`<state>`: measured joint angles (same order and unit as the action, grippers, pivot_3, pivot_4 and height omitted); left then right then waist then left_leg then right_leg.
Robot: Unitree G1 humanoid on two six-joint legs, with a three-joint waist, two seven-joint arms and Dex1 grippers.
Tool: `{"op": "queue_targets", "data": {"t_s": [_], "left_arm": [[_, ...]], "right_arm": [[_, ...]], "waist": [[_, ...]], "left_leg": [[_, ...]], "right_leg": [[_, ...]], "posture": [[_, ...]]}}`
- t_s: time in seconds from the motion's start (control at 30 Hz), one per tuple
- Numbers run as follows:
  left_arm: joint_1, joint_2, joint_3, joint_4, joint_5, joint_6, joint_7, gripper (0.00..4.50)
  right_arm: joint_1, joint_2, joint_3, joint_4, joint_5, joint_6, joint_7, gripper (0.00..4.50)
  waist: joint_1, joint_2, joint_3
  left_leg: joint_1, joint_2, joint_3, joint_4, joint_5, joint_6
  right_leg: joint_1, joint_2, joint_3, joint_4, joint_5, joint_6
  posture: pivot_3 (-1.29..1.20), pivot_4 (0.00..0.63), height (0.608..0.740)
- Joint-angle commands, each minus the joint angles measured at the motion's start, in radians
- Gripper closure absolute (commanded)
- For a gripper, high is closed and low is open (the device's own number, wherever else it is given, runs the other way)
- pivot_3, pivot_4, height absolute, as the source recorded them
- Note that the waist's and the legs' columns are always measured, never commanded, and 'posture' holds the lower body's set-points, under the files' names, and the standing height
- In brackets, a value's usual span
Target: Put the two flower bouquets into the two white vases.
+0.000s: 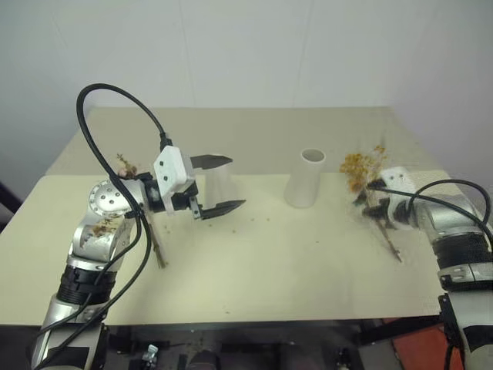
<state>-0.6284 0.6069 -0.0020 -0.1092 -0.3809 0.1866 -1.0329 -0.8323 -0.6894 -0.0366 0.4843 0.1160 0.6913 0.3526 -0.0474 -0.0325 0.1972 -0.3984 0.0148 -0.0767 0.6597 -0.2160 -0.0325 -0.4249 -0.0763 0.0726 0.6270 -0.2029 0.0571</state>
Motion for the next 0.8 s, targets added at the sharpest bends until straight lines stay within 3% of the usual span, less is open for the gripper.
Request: {"op": "queue_targets", "data": {"t_s": [0.03, 0.2, 0.33, 0.5, 0.8], "left_arm": [[-0.035, -0.008, 0.013, 0.013, -0.007, -0.003, 0.014, 0.0], [-0.055, -0.016, 0.005, 0.047, 0.006, -0.011, 0.011, 0.0], [-0.055, -0.022, 0.003, 0.049, 0.007, -0.01, 0.01, 0.0], [-0.037, -0.021, 0.01, 0.032, 0.002, 0.007, 0.02, 0.0], [-0.008, -0.029, 0.023, 0.011, -0.009, 0.054, 0.075, 0.0]], "right_arm": [[-0.038, 0.033, -0.129, -0.061, -0.054, -0.391, -0.227, 4.47], [-0.156, 0.142, -0.288, -0.053, 0.078, -0.575, -0.29, 4.47], [-0.165, 0.289, -0.419, -0.154, 0.341, -0.705, -0.159, 4.47], [-0.145, 0.381, -0.401, -0.208, 0.428, -0.716, -0.07, 4.47], [-0.136, 0.461, -0.318, -0.165, 0.407, -0.753, 0.02, 4.47]], "waist": [[0.0, 0.0, 0.0], [-0.009, 0.0, 0.0], [-0.013, 0.0, 0.0], [-0.019, 0.001, 0.001], [-0.024, 0.002, 0.001]], "left_leg": [[0.0, 0.0, 0.0, 0.0, 0.0, 0.0], [0.0, 0.0, 0.0, 0.0, 0.0, 0.0], [0.001, 0.0, -0.002, -0.001, 0.0, 0.0], [0.001, 0.0, -0.002, -0.001, 0.0, 0.0], [0.002, 0.0, -0.002, -0.001, 0.0, 0.0]], "right_leg": [[0.0, 0.0, 0.0, 0.0, 0.0, 0.0], [0.0, 0.0, 0.0, 0.0, 0.001, -0.002], [0.001, 0.0, -0.001, 0.0, 0.001, -0.002], [0.001, 0.0, 0.0, 0.002, 0.002, -0.002], [0.0, 0.001, 0.0, 0.003, 0.002, -0.002]], "posture": [[0.0, 0.15, 0.74], [0.0, 0.15, 0.74], [0.0, 0.15, 0.74], [0.0, 0.15, 0.74], [0.0, 0.15, 0.74]]}}
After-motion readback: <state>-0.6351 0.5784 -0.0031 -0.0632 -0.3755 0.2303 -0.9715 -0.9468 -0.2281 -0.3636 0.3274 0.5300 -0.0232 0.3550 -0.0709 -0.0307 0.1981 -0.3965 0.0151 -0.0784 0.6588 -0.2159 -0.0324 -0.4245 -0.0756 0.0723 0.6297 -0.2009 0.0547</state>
